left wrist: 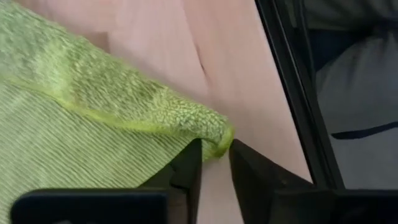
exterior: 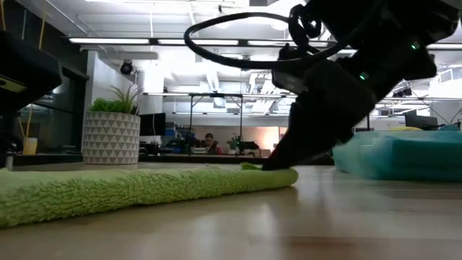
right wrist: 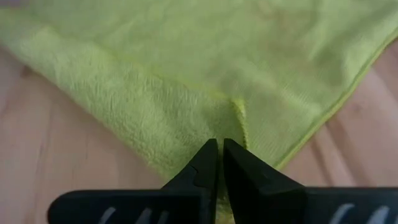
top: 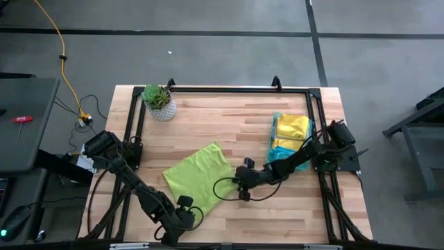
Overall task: Fold microfiber towels
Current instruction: Fold the green microfiber cloth
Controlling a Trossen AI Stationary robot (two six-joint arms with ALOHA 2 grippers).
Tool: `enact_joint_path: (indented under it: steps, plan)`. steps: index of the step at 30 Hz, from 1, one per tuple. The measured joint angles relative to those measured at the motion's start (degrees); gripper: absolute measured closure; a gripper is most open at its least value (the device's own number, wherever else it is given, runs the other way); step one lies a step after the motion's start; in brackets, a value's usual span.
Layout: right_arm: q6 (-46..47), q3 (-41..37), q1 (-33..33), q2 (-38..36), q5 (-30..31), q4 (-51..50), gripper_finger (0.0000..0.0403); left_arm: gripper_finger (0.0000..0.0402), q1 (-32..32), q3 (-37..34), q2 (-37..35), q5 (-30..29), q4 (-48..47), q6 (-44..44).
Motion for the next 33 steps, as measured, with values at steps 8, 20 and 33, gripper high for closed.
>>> enact_joint_path:
  steps: [8, 20, 33]
  plan:
    - [1.2, 0.0, 3.4, 0.6, 0.4, -1.5, 0.0385, 0.0248, 0.6, 1.5, -0.2, 9.0, -4.2, 0.0]
    - [1.4, 0.1, 8.7, 0.5, 0.4, -2.7, 0.0385, 0.0229, 0.8, 1.9, -1.2, -6.5, -21.5, 4.7]
    - [1.5, 0.1, 10.5, 0.5, -0.1, -2.7, 0.0385, 0.0259, 7.6, -7.2, -2.6, -19.7, -21.3, 6.9]
